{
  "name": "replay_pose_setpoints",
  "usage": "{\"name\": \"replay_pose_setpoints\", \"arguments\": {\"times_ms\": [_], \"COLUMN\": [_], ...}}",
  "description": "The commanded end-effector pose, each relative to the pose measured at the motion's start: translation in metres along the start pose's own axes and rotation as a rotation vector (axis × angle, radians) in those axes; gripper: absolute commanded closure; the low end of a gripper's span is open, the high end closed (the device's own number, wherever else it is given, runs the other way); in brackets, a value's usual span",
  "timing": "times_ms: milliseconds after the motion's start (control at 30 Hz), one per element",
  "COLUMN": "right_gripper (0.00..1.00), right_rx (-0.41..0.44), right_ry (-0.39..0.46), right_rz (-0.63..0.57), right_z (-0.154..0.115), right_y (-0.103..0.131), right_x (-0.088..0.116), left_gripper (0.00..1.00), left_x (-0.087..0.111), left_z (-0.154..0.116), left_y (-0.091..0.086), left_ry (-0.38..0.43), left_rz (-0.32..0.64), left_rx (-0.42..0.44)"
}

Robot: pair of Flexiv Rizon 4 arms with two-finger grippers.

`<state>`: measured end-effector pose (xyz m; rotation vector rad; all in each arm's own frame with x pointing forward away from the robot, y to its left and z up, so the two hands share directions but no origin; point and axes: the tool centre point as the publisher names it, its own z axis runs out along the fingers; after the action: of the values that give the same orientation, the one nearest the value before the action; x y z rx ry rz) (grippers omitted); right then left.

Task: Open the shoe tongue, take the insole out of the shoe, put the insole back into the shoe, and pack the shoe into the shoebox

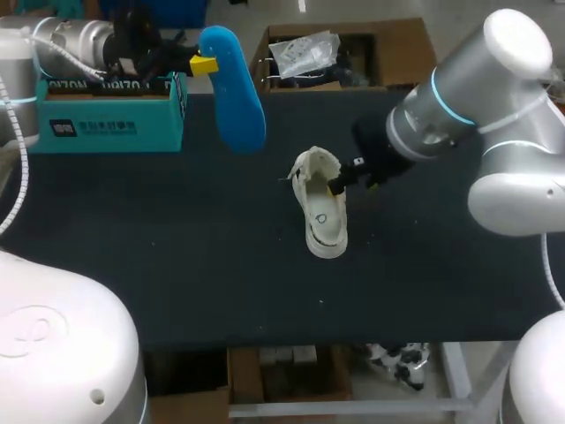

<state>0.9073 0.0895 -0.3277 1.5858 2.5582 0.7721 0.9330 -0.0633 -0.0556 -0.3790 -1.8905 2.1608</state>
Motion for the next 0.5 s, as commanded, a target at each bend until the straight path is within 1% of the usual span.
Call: {"name": "replay_pose_setpoints", "arguments": {"times_ms": [33,100,133,200,233,267,300,367,400,467,500], "right_gripper": [0.0,0.0,0.0,0.0,0.0,0.0,0.0,0.0,0.0,0.0,0.0], "right_rx": [-0.005,-0.005,-0.005,-0.005,-0.005,-0.01,-0.018,-0.027,-0.038,-0.032,-0.038], "right_ry": [-0.001,-0.001,-0.001,-0.001,0.018,0.027,0.043,0.068,0.095,0.11,0.125], "right_rz": [0.0,0.0,0.0,0.0,-0.014,-0.019,-0.022,0.016,0.02,0.078,0.081], "right_z": [0.001,0.001,0.001,0.001,-0.005,-0.01,-0.015,-0.025,-0.03,-0.039,-0.043], "right_y": [-0.001,-0.001,-0.001,-0.001,-0.003,-0.006,-0.01,-0.019,-0.025,-0.034,-0.038], "right_x": [0.0,0.0,0.0,0.0,-0.001,-0.002,-0.004,-0.011,-0.014,-0.019,-0.019], "left_gripper": [1.0,1.0,1.0,1.0,1.0,1.0,1.0,1.0,1.0,1.0,1.0], "left_x": [0.005,0.005,0.008,0.013,0.017,0.021,0.026,0.035,0.039,0.048,0.052], "left_z": [0.004,0.004,0.008,0.015,0.02,0.025,0.029,0.036,0.04,0.047,0.051], "left_y": [-0.002,-0.002,0.004,0.014,0.02,0.026,0.03,0.036,0.039,0.042,0.044], "left_ry": [-0.088,-0.088,-0.08,-0.118,-0.115,-0.143,-0.153,-0.184,-0.205,-0.24,-0.259], "left_rz": [0.001,0.001,-0.008,-0.037,-0.063,-0.073,-0.089,-0.12,-0.136,-0.152,-0.16], "left_rx": [-0.003,-0.003,-0.002,0.016,0.027,0.03,0.043,0.059,0.061,0.057,0.06]}}
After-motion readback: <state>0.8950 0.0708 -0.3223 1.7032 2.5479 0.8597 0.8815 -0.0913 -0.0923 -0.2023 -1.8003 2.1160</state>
